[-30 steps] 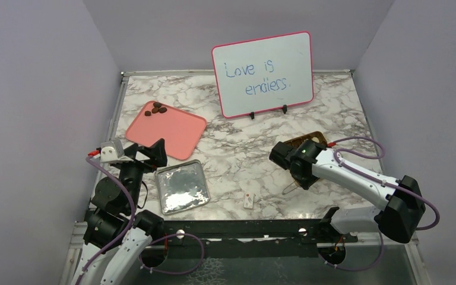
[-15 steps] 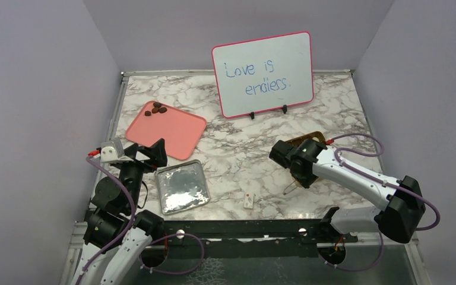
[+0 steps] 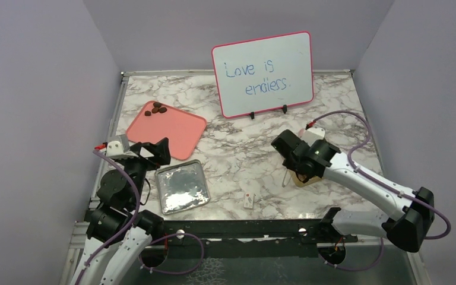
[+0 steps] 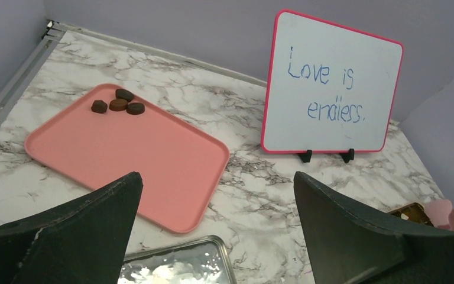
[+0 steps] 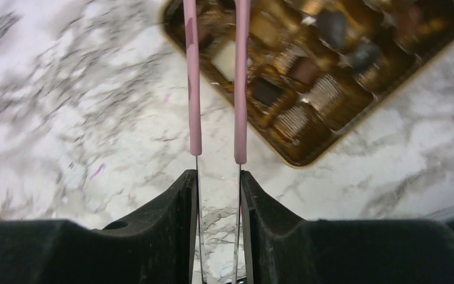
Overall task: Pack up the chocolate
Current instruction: Adjust the clamp.
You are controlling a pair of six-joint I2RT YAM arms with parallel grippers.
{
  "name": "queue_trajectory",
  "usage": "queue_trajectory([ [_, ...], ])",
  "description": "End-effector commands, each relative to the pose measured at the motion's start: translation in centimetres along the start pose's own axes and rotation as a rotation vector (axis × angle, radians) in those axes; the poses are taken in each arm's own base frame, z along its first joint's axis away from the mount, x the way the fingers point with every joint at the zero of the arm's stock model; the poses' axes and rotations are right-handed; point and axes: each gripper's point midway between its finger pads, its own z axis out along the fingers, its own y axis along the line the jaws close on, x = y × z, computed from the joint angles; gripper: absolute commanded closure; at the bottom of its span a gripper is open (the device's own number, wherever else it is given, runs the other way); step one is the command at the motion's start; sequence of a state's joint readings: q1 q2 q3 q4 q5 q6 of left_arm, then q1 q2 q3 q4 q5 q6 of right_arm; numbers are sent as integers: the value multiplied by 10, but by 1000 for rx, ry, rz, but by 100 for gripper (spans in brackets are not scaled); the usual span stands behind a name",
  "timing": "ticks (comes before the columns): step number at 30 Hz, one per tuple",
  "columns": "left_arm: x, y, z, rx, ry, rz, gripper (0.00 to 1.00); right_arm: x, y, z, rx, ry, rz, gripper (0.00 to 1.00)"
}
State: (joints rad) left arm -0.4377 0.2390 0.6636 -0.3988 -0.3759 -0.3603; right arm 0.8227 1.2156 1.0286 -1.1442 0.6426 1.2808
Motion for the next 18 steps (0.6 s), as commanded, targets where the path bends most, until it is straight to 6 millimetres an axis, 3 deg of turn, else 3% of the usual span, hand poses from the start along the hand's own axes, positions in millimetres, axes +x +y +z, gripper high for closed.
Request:
queue_trajectory([
  [1,3,-7,4,24,27,-7,1,-19,61,-21,-416,-106,-290,66],
  [3,6,-8,6,26,43,-11,1,-9,91,-40,-674,-136,-445,65],
  [5,12,-10,9,30,71,-6,1,-2,107,-53,-820,-154,-494,62],
  [13,42,-25,26,53,229,-25,4,19,133,-48,-926,-136,-737,63],
  [18,62,-45,40,77,349,-107,5,31,154,-73,-1136,-170,-816,64],
])
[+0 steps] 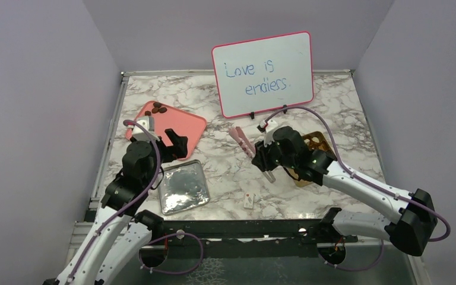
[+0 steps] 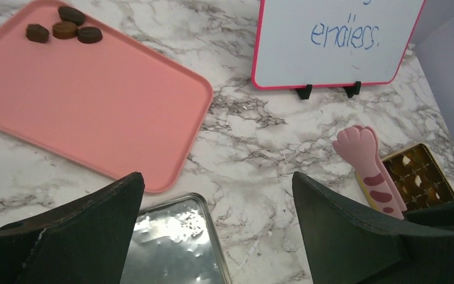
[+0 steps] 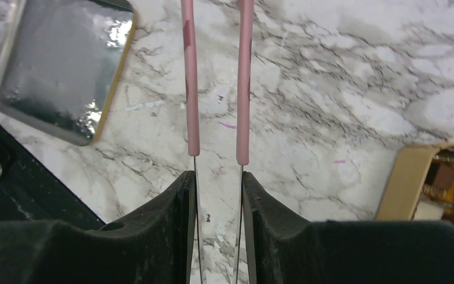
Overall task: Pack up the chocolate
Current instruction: Adjust the clamp.
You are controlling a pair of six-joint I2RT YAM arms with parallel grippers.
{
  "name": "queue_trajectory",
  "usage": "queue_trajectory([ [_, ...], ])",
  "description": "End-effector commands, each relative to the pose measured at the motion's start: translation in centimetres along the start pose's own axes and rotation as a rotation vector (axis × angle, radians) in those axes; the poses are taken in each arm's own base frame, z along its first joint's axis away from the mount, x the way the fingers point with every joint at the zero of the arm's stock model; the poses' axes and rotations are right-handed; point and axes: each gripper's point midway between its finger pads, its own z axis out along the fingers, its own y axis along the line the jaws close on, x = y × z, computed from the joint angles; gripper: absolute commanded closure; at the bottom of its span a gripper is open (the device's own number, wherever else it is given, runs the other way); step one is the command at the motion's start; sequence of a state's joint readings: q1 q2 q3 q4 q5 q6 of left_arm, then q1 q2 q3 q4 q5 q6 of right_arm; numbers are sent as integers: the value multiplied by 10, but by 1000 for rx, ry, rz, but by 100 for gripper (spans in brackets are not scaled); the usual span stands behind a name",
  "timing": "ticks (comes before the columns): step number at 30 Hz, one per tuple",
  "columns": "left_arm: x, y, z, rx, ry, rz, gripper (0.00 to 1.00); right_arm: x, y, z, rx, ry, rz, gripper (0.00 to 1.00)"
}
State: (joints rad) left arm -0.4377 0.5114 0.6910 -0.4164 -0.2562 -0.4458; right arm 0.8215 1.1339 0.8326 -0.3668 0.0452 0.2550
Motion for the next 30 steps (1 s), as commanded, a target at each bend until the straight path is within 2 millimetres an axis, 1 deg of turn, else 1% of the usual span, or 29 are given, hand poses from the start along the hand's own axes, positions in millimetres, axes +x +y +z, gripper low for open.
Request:
queue_trajectory([
  [1,2,-33,12,99,98,-109,5,-39,42,-5,-238,-160,-153,64],
  [4,6,-57,26,181,155,-155,4,-47,55,-7,-308,-201,-210,64],
  [6,9,-73,35,233,194,-180,4,-50,61,-6,-342,-200,-244,64],
  [9,11,-88,43,287,240,-195,4,-51,66,-1,-356,-183,-278,64],
  [11,15,-90,50,288,257,-195,4,-55,68,-1,-353,-188,-280,64],
  [14,21,-84,58,252,254,-202,4,-65,72,-5,-367,-225,-320,64],
  [16,29,-76,63,219,254,-197,4,-70,73,-5,-366,-234,-336,64],
  [17,35,-69,66,194,261,-180,4,-71,72,-3,-360,-233,-342,64],
  [19,45,-53,71,110,293,-128,4,-70,63,7,-308,-231,-337,64],
  [20,45,-43,72,57,296,-103,4,-68,57,16,-274,-229,-324,64],
  [22,41,-32,70,4,296,-51,4,-57,47,31,-220,-194,-302,64],
  [25,28,-26,63,-19,244,-24,2,-39,40,51,-193,-121,-287,64],
  [27,20,-25,56,-12,209,-13,1,-33,35,63,-162,-115,-260,64],
  [28,18,-25,53,0,198,-5,1,-33,36,69,-167,-128,-243,64],
  [30,12,-27,46,23,175,8,1,-25,36,79,-174,-137,-231,64],
])
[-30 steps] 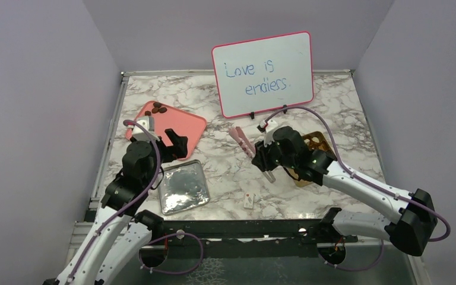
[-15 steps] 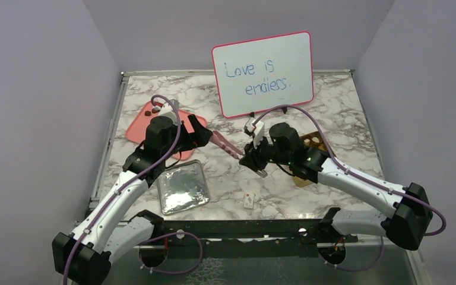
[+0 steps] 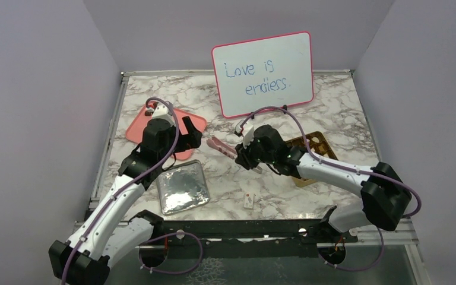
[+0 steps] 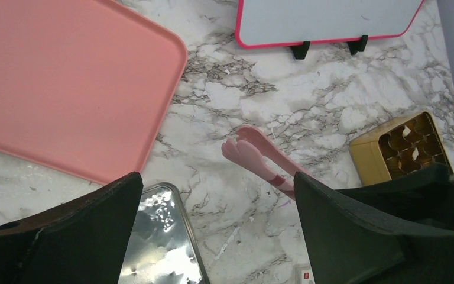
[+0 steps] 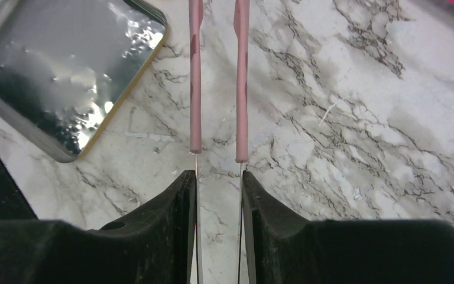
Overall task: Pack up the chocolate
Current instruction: Adjust the clamp.
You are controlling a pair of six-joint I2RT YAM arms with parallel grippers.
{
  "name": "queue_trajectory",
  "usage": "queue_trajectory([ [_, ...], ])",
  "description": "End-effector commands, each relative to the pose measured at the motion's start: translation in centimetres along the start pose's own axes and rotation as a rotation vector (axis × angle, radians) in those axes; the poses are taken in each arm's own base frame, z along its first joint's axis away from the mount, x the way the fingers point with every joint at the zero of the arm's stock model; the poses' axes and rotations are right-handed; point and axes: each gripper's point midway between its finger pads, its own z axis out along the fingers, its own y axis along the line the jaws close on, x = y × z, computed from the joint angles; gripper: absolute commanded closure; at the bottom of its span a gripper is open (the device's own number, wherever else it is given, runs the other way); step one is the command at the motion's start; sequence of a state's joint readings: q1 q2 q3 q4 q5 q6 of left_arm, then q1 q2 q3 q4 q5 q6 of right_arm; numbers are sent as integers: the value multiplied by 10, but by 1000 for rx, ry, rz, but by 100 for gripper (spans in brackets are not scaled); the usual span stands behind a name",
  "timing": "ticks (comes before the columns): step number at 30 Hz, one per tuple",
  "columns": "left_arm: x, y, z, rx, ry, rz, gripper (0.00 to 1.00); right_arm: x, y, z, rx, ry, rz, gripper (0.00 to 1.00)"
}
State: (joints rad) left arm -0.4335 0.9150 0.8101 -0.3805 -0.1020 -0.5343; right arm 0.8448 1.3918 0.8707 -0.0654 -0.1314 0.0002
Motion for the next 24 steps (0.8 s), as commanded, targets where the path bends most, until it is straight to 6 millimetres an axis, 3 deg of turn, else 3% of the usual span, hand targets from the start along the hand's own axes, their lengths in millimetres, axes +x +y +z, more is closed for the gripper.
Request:
queue_trajectory([
  [1,-28,2,-25,3,-122,58,1,-1,-9,22,47,-79,33,64],
  [10,-25,11,-40,2,-176,49,1,31,-38,54,188,-65,16,64],
  [15,-32,11,-48,-1,-208,38,1,51,-43,61,227,-16,27,63],
  [20,-44,-2,-65,69,-267,-20,1,80,-40,63,235,47,43,62],
  [24,-43,-1,-64,65,-265,-28,1,94,-51,62,323,90,84,62],
])
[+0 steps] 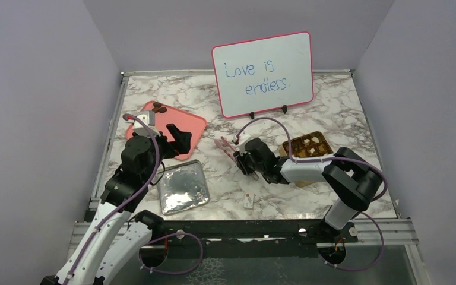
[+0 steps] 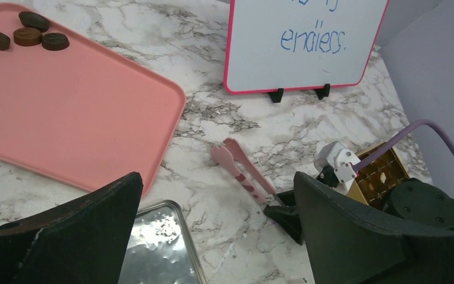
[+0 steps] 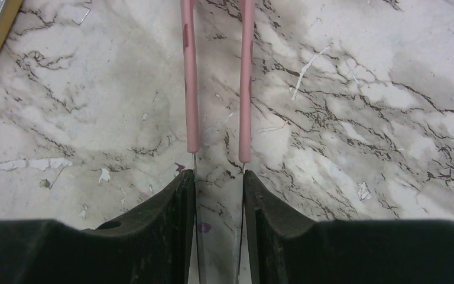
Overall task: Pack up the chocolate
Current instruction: Adjust the clamp.
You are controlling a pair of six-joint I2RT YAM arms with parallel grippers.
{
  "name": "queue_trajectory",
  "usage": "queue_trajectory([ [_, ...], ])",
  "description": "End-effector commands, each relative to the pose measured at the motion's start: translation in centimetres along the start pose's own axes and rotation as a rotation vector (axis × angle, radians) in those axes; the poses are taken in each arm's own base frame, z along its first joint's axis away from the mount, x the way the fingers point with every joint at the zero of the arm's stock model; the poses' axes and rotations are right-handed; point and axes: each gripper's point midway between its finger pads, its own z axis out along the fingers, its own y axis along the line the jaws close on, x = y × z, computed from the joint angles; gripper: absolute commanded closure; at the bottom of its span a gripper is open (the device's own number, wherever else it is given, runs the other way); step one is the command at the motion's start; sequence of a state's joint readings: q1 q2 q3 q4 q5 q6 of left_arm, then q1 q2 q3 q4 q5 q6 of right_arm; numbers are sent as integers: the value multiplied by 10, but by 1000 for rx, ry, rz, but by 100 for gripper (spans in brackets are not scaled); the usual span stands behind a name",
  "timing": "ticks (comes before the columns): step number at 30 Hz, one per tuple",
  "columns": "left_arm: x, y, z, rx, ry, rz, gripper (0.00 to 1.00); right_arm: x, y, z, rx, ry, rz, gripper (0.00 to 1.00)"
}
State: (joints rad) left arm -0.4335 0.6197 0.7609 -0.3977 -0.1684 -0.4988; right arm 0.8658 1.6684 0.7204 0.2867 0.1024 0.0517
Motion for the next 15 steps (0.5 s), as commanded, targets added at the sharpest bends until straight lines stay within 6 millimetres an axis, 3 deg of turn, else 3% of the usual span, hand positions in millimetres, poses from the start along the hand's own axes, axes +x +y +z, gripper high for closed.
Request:
queue_trajectory([
  [1,-6,-4,1,11,-22,-45,1,14,-14,4,116,35,52,62],
  [6,10,-16,10,70,44,-91,1,29,-14,3,138,69,68,60],
  [15,38,-21,37,74,171,-103,2,35,-11,-2,128,58,86,61],
])
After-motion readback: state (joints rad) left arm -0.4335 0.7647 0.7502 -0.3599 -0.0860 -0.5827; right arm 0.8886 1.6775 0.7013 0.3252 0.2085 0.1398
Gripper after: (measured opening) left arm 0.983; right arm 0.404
